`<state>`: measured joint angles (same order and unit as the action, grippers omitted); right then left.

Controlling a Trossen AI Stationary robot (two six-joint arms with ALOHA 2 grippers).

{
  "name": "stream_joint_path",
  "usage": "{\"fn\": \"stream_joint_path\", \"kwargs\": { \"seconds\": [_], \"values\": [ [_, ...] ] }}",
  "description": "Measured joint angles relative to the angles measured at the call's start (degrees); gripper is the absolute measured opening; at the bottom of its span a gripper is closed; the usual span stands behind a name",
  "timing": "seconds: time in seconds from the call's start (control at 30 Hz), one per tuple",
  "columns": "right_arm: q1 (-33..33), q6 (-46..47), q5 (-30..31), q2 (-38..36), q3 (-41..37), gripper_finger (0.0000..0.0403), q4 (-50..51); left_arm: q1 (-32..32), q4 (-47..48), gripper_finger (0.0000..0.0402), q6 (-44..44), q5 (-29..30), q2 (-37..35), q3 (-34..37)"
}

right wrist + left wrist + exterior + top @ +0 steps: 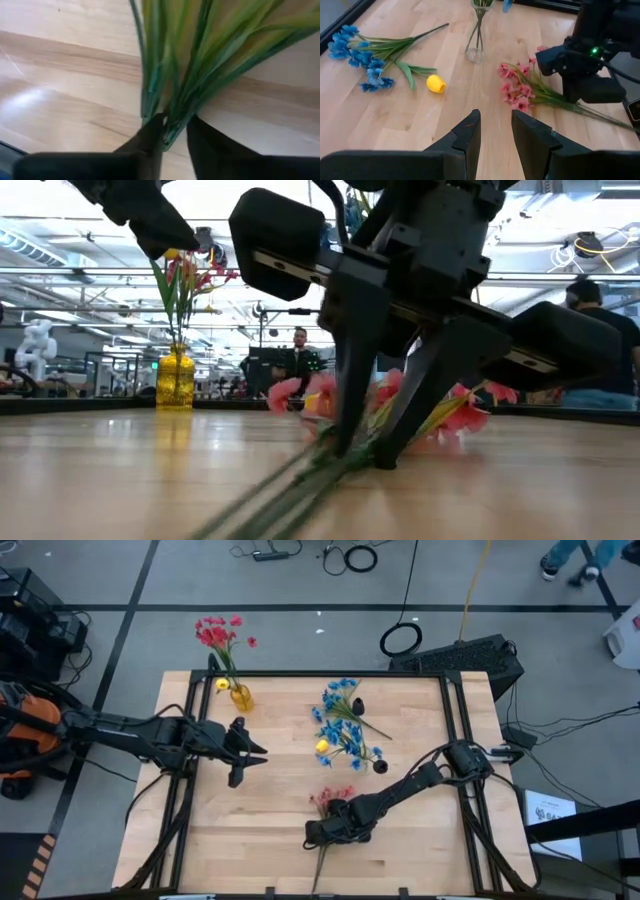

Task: Sort flowers into vase by color
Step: Put the pink flowers into the yellow vase

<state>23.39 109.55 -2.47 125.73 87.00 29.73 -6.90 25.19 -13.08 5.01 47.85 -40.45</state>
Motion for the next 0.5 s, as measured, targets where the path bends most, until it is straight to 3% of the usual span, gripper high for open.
{"fn": "stream_joint_path", "kwargs": {
  "seconds": [0.13, 0.4, 0.5],
  "values": [
    [-0.69, -4.10, 2.02, 0.04, -0.04, 0.0013, -0.05, 0.00, 0.14, 0.0116, -0.01, -0.02, 0.57, 0.00],
    [-3.36, -14.29, 13.96, -2.80, -0.31, 0.0012, 2.61, 0.00, 1.09, 0.0116, -0.09, -0.02, 0.55, 0.02],
    [-5.24, -20.65, 15.50, -4.78, -0.54, 0.0003, 5.92, 0.00, 1.09, 0.0116, -0.10, -0.02, 0.55, 0.02]
  ]
}}
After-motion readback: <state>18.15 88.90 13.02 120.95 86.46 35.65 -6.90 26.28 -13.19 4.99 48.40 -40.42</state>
